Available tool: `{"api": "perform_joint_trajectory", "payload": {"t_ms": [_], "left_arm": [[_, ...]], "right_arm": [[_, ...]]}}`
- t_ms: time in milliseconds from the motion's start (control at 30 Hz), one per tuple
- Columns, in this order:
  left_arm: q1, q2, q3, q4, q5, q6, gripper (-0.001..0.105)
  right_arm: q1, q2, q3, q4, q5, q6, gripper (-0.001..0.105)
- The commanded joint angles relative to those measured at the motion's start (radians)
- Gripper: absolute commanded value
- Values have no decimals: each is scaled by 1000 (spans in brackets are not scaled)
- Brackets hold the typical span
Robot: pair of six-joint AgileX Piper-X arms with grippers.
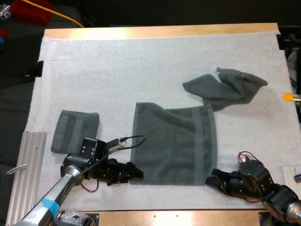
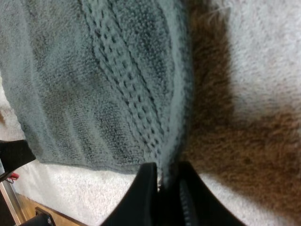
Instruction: Pick towel from pile, fold and stack
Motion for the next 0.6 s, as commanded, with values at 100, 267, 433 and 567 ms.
{"api": "perform_joint_trajectory", "payload": {"t_ms": [100, 267, 433, 567], "left_arm": [[-9, 49, 21, -20, 18, 17, 68], [-9, 55, 21, -40, 83, 17, 68], [-9, 55, 21, -42, 90, 17, 68], [-9, 55, 21, -39, 90, 17, 68]], "right_arm": [[0, 6, 4, 4, -22, -5, 3], [0, 6, 4, 4, -22, -5, 3], [0, 6, 4, 4, -22, -5, 3], [0, 6, 4, 4, -23, -5, 3]]}}
